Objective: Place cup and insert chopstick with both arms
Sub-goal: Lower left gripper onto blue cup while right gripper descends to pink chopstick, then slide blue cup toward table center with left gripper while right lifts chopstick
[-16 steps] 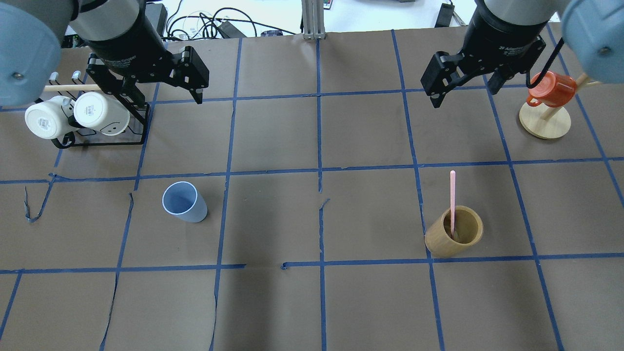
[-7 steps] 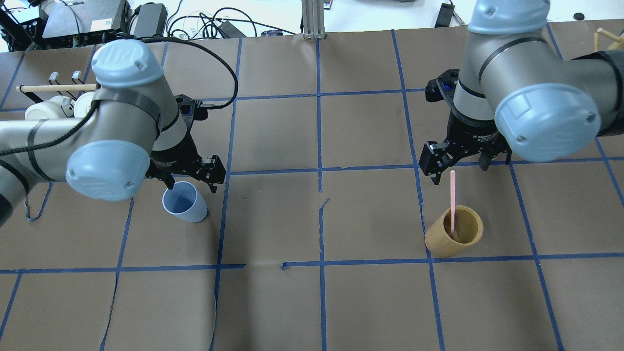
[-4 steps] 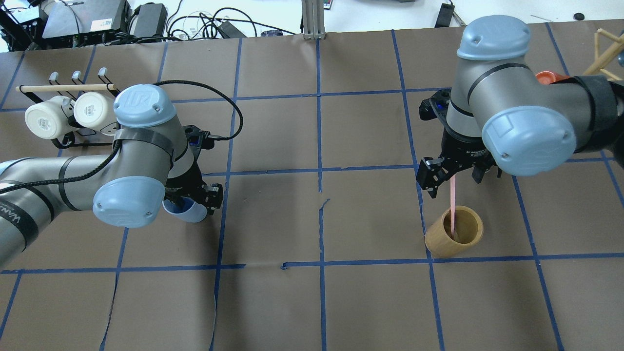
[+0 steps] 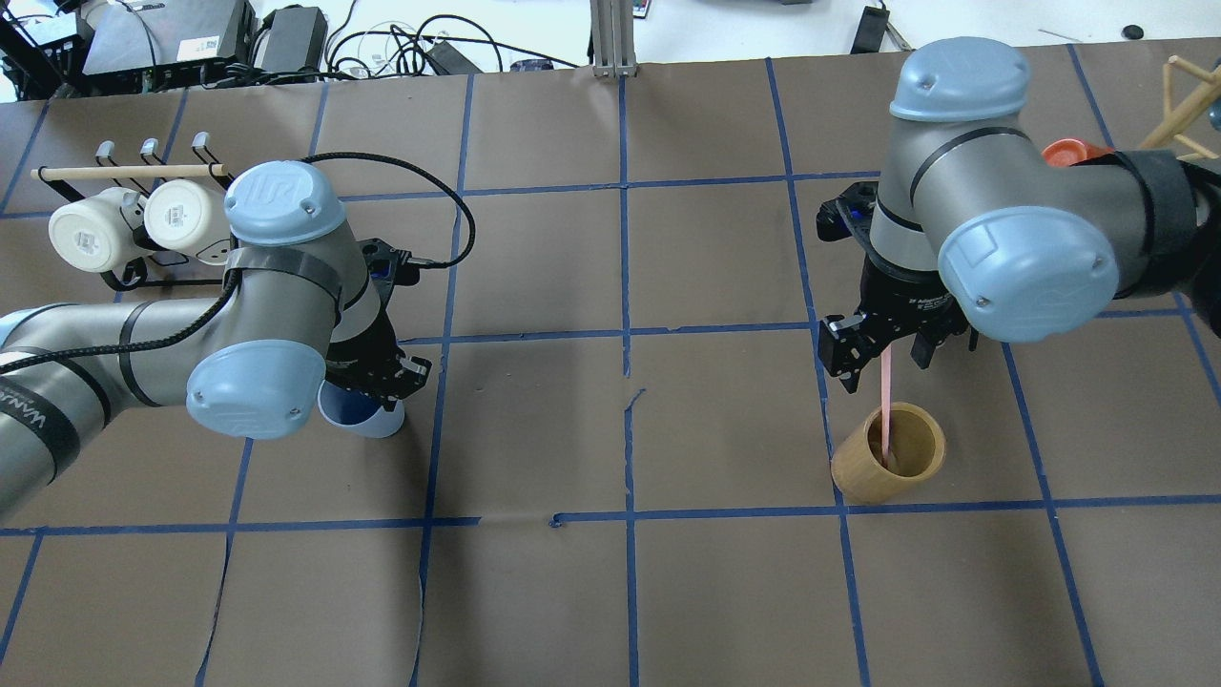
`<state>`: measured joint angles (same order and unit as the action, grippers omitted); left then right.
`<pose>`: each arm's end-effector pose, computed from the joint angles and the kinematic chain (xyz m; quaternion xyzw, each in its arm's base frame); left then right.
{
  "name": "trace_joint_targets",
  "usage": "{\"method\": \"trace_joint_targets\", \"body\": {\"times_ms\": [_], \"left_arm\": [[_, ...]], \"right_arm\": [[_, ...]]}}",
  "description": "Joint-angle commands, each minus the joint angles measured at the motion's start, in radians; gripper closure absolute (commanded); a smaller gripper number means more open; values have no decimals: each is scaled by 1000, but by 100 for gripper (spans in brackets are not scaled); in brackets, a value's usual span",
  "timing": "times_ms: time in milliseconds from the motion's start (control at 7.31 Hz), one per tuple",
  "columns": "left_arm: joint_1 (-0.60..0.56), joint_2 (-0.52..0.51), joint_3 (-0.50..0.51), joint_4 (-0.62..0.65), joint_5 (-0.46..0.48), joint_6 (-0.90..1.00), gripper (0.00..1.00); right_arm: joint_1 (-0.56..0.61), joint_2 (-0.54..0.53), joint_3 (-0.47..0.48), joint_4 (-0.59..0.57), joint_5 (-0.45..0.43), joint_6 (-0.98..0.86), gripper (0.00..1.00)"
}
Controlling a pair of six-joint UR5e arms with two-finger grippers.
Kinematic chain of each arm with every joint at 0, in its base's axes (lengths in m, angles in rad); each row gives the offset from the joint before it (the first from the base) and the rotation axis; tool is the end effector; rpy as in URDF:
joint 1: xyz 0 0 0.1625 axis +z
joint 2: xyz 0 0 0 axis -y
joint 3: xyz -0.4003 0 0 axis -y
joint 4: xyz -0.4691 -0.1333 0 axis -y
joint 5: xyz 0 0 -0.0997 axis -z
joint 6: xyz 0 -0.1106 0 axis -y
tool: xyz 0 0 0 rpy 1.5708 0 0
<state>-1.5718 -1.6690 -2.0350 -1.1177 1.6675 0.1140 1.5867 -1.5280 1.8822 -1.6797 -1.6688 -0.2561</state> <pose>-0.1231 -0.5231 0.1904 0.0600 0.9955 0.0572 0.0451 0.1308 -0.5251 0.2687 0.1403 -0.9813 -0.1271 0.0336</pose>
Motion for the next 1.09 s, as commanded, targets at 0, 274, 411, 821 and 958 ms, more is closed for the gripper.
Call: {"method": "trace_joint_targets", "body": {"times_ms": [0, 274, 411, 821, 958], "left_arm": [[-17, -21, 123, -29, -32, -170, 100], [-123, -66, 209, -66, -159, -339, 100], [-210, -98, 246, -65, -187, -452, 100], [-393, -198, 318, -51, -259, -714, 100], [-440, -208, 314, -54, -261, -746, 100]], "right_arm": [[-1, 3, -1, -2, -6, -2, 70], [-1, -3, -12, -8, -5, -2, 89], [-1, -6, -20, -11, 3, 1, 94], [-1, -17, -79, 14, 12, 1, 100], [-1, -20, -113, 40, 33, 1, 100]]}}
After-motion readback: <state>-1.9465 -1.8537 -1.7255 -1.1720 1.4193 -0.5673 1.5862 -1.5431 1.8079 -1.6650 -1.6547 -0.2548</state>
